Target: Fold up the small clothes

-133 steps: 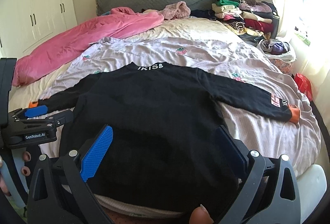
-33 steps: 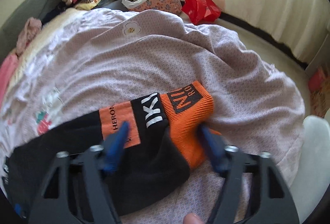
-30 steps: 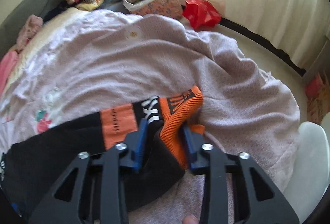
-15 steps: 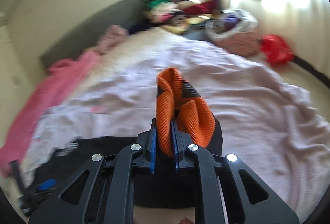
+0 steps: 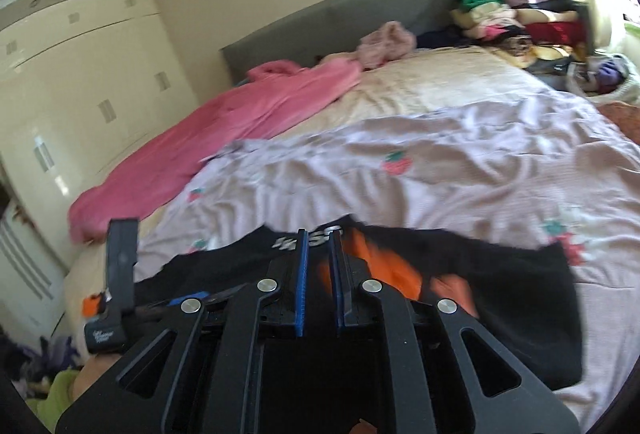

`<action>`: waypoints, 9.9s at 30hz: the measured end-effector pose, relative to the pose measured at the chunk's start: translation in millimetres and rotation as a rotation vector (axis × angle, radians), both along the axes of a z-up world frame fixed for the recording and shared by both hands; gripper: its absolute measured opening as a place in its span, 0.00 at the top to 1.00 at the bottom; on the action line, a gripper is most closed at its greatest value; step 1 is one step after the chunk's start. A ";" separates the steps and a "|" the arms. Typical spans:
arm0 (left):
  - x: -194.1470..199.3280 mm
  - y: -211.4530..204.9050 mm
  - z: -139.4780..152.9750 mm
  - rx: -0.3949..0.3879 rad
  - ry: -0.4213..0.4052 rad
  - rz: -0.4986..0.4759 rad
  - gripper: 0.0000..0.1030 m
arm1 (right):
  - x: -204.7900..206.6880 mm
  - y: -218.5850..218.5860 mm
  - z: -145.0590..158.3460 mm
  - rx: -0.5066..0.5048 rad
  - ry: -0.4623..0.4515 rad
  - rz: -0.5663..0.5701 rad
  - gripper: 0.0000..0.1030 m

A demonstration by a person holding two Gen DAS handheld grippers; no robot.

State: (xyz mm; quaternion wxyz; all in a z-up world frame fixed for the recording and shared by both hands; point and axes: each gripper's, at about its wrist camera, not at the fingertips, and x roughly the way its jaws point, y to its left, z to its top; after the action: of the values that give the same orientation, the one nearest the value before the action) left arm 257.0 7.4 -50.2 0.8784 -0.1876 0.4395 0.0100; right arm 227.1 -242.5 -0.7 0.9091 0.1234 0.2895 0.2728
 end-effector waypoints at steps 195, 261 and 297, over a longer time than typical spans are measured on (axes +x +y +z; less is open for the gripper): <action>-176.2 204.1 70.3 0.164 -0.090 0.245 0.14 | -84.0 159.7 35.5 -0.264 0.024 0.180 0.06; -204.1 297.3 68.6 0.003 -0.194 0.414 0.94 | -97.1 207.2 -14.6 -0.310 0.084 0.262 0.06; -68.4 42.8 43.1 -0.021 -0.089 -0.329 0.94 | -74.5 59.9 -1.3 -0.288 0.121 -0.144 0.06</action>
State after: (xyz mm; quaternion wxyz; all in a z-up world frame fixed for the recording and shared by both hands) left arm 188.7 50.1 -7.1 0.8848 -0.1223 0.4249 -0.1469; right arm 152.6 -182.5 -2.0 0.9155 0.0284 0.3701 0.1549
